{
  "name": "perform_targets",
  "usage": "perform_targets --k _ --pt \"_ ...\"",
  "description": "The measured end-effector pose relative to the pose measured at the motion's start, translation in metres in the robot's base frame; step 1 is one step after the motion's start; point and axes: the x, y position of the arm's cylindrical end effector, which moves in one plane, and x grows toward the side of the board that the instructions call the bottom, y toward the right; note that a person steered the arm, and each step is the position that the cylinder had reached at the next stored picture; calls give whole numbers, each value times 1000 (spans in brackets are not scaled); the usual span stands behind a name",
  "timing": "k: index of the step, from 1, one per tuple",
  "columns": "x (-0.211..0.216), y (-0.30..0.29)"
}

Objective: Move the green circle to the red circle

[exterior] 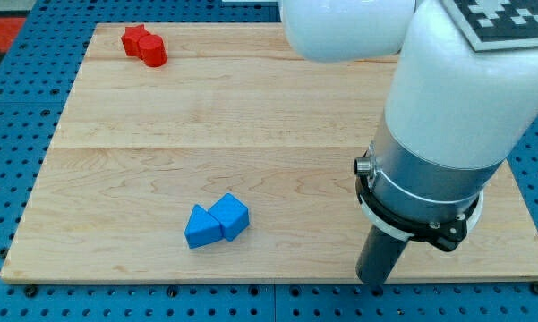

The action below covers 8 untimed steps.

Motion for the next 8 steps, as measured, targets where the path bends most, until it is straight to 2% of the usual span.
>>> perform_targets --k 3,5,8 --pt "-1 3" --pt "-14 83" --pt "-85 67"
